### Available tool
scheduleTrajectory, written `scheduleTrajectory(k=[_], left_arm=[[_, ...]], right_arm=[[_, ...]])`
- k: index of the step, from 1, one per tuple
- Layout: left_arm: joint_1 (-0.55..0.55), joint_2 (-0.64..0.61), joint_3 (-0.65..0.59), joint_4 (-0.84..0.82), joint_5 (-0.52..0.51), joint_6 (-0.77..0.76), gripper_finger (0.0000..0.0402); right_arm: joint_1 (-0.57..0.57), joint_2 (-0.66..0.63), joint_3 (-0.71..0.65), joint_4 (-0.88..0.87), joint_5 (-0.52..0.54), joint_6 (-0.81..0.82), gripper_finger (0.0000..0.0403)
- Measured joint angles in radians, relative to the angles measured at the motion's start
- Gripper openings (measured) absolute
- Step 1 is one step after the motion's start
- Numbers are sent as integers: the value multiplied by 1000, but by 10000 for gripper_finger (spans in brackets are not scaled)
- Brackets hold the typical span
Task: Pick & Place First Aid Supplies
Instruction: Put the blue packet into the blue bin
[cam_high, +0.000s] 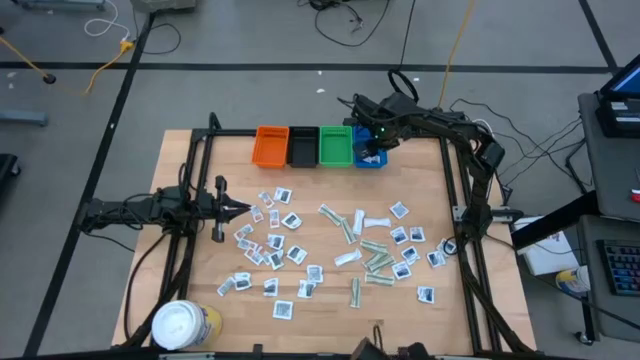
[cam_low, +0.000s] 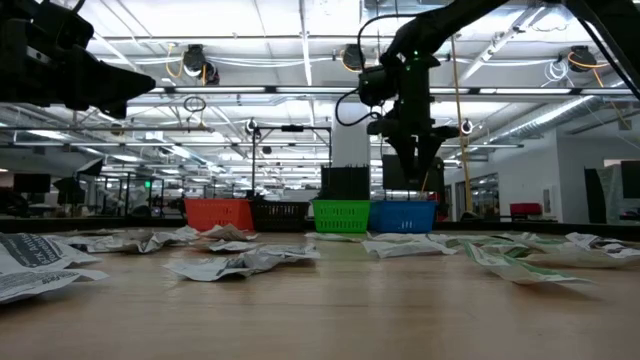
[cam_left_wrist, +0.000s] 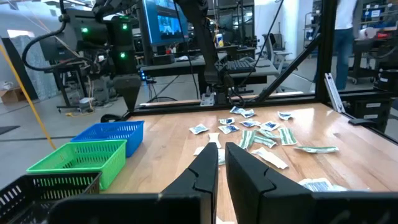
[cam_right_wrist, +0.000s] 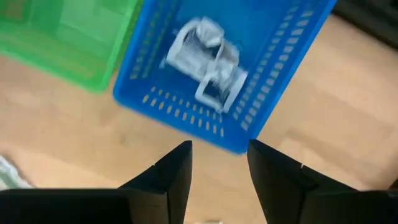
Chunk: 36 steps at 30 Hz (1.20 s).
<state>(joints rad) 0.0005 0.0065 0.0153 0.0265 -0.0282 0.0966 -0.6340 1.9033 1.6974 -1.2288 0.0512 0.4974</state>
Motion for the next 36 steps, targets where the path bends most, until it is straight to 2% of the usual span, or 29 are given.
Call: scheduleTrajectory(k=[6,17,25,29,36], left_arm=[[0,0,0,0,0,0,37],[0,0,0,0,0,0,37],[0,0,0,0,0,0,37],[0,0,0,0,0,0,37],[0,0,0,0,0,0,37]], right_arm=[[80,-58,-74,5,-4,20,145],[229,-290,-384,44,-4,159,141],[291,-432,-538,46,-4,264,141],[306,-468,-579,56,-3,283,141],[341,-443,-688,155,1,300,141]])
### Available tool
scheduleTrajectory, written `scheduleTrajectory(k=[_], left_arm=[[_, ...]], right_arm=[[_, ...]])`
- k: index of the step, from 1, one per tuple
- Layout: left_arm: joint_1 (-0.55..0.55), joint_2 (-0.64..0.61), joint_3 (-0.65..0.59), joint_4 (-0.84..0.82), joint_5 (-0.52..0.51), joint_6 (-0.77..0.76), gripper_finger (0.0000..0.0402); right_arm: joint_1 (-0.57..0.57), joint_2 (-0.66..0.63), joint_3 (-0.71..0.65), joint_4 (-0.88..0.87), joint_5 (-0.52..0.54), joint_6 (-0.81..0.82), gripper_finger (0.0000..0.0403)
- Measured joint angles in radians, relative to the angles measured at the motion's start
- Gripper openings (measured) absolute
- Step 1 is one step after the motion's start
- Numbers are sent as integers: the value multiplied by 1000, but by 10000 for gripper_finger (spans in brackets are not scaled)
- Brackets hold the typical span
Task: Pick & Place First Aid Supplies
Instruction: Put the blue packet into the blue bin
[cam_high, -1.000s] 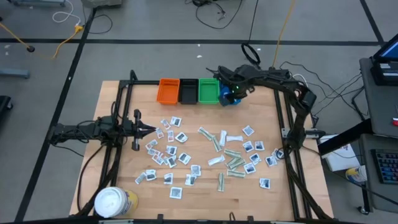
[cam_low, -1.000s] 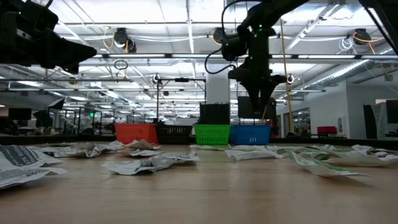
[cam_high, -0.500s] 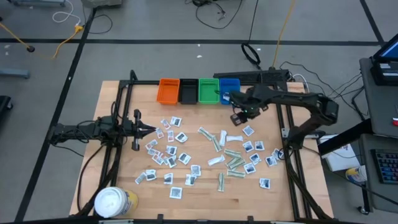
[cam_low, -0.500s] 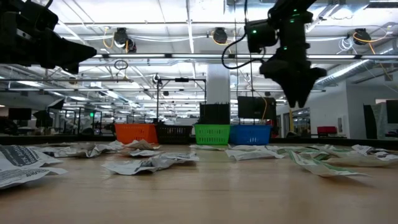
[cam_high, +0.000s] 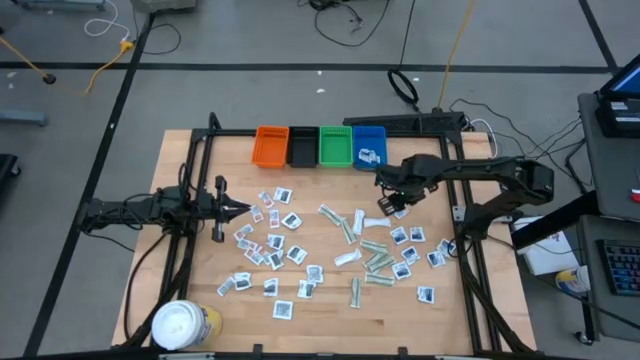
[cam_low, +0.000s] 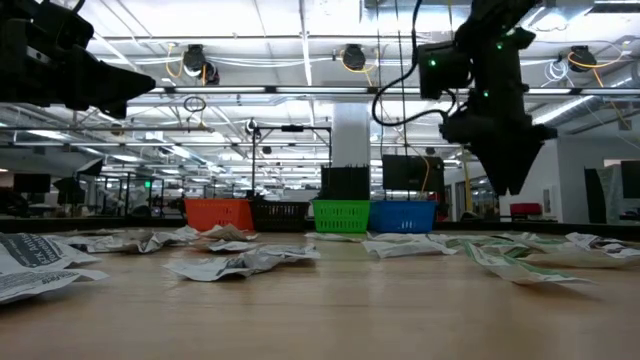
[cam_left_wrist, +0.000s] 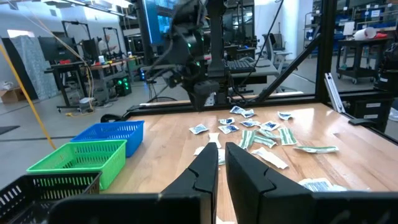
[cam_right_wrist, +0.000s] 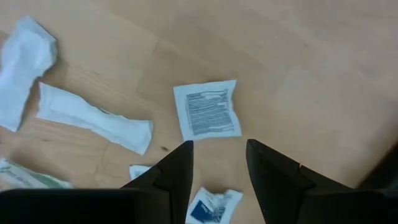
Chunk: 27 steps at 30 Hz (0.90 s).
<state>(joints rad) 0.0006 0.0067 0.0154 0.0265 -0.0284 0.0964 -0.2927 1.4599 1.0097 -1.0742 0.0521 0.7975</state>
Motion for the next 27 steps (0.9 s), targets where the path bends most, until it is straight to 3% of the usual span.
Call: scheduleTrajectory(k=[18,22,27], left_arm=[[0,0,0,0,0,0,37],[0,0,0,0,0,0,37],[0,0,0,0,0,0,37]], right_arm=[[7,-1,-261,341,0,2,139],[7,-1,-264,350,-1,1,102],[7,-1,-265,382,-6,-34,16]])
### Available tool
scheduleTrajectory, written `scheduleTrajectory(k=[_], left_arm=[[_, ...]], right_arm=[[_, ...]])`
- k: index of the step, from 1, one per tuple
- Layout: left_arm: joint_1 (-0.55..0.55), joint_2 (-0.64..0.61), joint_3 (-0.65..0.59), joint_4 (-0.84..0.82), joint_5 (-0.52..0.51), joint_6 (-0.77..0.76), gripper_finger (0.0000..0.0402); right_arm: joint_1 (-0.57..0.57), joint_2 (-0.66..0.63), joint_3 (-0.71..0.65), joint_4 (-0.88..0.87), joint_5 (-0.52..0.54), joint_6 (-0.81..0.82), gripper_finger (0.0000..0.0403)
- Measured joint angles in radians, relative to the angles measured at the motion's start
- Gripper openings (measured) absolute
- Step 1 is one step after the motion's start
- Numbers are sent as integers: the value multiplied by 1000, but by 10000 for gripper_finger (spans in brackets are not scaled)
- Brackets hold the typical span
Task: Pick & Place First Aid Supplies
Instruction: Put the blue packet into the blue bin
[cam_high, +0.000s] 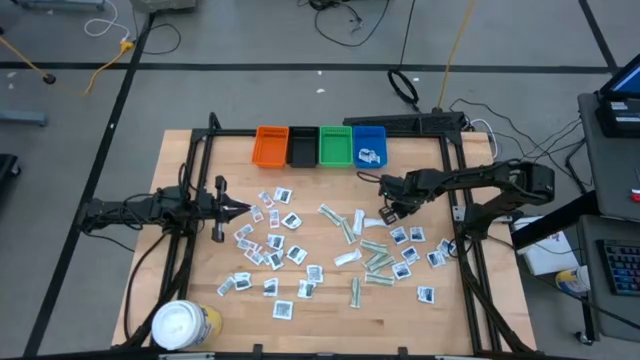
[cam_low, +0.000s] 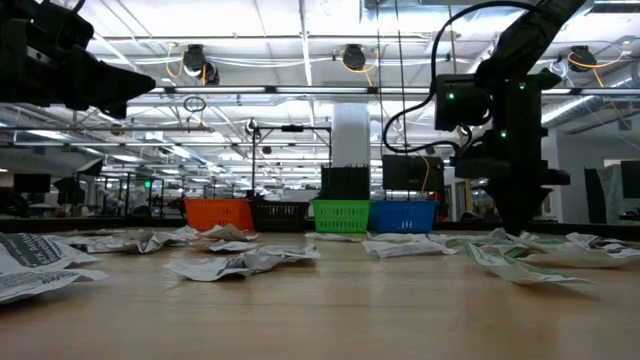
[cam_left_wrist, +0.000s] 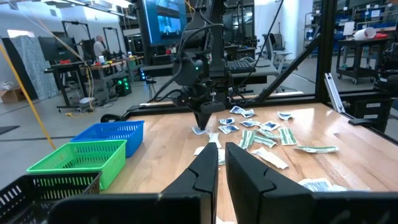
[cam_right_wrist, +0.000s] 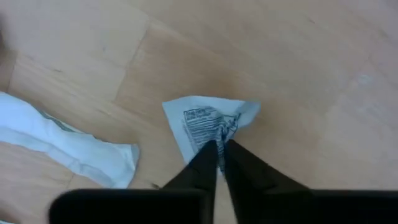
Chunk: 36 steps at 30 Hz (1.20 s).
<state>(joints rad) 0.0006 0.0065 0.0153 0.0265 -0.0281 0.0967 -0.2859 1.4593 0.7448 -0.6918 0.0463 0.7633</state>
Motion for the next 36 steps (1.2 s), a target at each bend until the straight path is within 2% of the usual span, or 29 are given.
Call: scheduleTrajectory(k=[5,19,26,36], left_arm=[[0,0,0,0,0,0,37],[0,0,0,0,0,0,37],[0,0,0,0,0,0,37],[0,0,0,0,0,0,37]], right_arm=[[0,4,24,-30,1,-18,4],[-70,2,374,-367,-49,-117,1],[-110,6,437,-406,-51,-135,1],[-236,195,627,-454,-51,-242,0]])
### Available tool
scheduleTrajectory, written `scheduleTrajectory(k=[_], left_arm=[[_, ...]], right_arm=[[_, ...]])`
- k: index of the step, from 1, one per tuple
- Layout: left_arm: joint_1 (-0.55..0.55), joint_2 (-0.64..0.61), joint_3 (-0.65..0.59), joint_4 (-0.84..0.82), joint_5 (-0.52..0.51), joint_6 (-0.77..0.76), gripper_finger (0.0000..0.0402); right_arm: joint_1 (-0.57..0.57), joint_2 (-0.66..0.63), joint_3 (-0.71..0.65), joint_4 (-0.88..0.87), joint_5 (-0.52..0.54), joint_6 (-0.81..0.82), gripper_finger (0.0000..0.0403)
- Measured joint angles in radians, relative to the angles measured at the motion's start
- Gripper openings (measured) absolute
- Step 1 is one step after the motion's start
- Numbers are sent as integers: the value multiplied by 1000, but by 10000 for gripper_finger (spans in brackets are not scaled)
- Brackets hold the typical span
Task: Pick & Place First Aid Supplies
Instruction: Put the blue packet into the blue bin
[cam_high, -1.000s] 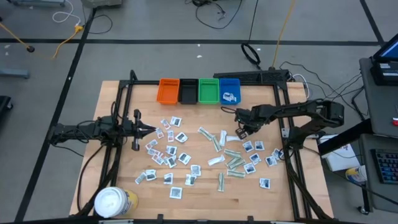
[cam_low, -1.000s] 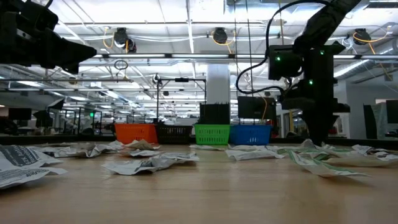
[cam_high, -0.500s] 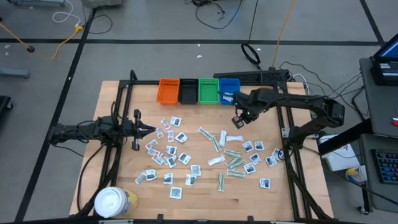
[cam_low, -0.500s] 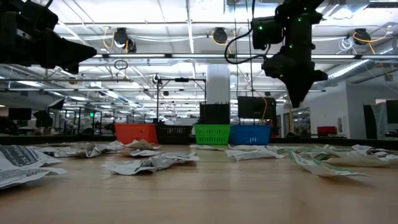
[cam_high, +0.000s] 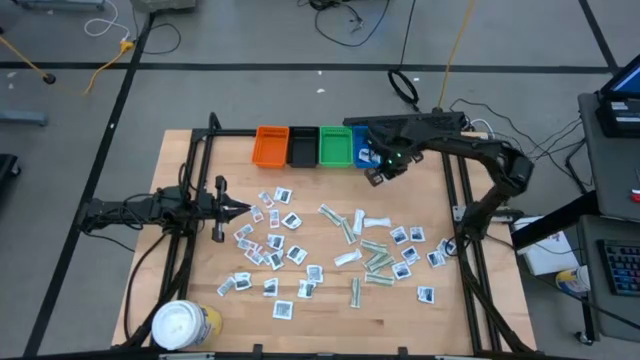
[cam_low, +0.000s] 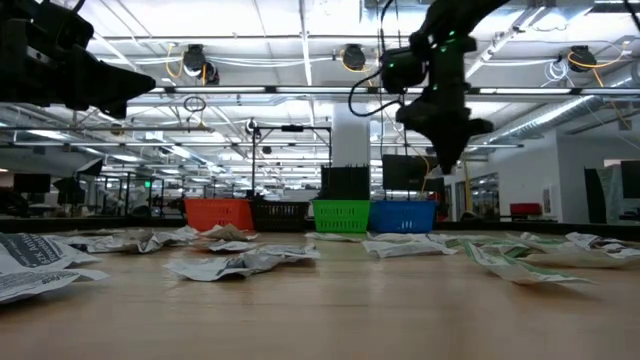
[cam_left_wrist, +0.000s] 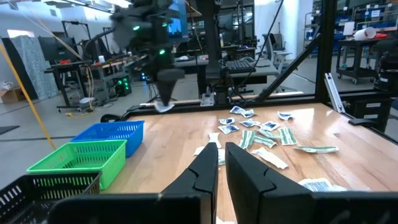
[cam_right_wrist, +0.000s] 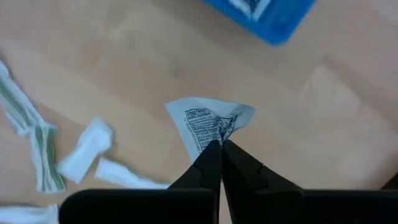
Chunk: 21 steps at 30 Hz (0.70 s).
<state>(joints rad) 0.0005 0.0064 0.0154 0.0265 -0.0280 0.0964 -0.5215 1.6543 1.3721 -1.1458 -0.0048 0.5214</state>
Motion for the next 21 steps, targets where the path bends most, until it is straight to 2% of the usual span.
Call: scheduleTrajectory(k=[12,21], left_arm=[[0,0,0,0,0,0,37],[0,0,0,0,0,0,37]], right_arm=[[-168,250,328,-79,0,-143,0],[-213,338,466,-125,0,-168,0]])
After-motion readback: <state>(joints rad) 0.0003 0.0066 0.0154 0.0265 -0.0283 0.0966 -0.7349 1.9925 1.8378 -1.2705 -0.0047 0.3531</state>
